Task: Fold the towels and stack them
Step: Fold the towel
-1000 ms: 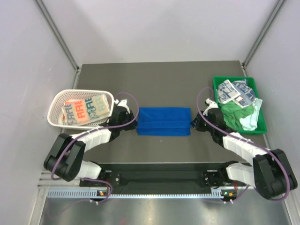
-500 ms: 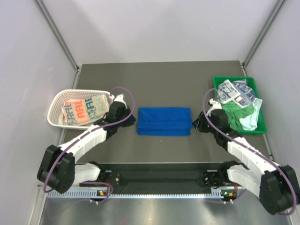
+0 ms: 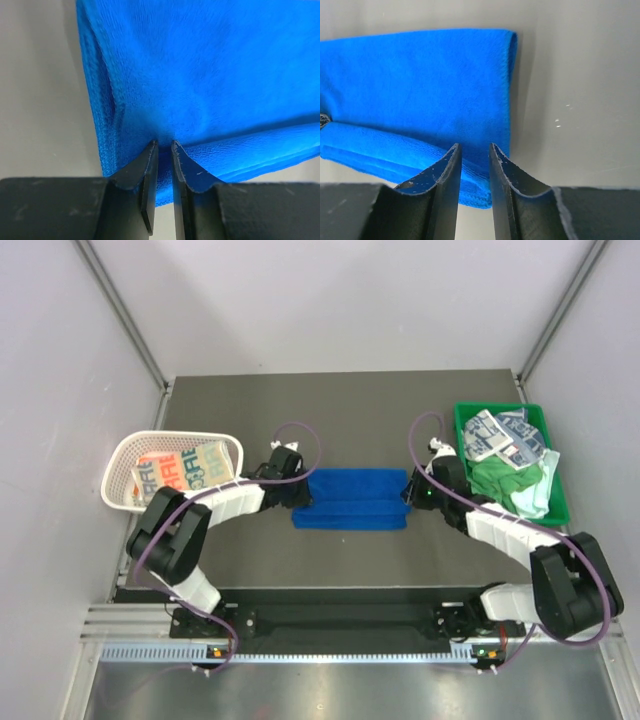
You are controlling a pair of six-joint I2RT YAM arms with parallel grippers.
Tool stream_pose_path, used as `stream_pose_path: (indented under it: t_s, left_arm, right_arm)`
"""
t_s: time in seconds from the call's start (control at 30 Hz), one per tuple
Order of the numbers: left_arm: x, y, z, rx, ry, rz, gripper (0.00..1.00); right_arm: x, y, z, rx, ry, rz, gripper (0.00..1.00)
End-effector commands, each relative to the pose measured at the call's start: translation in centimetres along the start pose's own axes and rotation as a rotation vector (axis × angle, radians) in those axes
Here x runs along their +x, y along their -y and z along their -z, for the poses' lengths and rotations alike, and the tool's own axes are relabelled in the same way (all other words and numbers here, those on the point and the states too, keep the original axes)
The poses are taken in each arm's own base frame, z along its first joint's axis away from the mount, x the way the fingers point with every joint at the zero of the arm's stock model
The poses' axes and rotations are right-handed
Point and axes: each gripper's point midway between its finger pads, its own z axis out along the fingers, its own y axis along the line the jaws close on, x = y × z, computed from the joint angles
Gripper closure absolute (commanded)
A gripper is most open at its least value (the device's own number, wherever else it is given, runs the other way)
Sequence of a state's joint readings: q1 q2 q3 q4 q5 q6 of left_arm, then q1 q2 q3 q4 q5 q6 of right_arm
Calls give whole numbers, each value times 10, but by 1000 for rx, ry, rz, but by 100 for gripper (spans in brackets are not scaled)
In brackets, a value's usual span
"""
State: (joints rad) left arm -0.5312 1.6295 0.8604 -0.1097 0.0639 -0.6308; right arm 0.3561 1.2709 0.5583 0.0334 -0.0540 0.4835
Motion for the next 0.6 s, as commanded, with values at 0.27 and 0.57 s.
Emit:
stream_pose_path:
  t_s: [0.27,0.57]
  left_arm:
    - [18,11,20,46,-13,-3,78]
    - [34,-9,32,-13,-19,10,81]
  right_arm:
    - [18,-28,7,-63,1,45,72]
    - [42,-23,18,-64,-34,45,72]
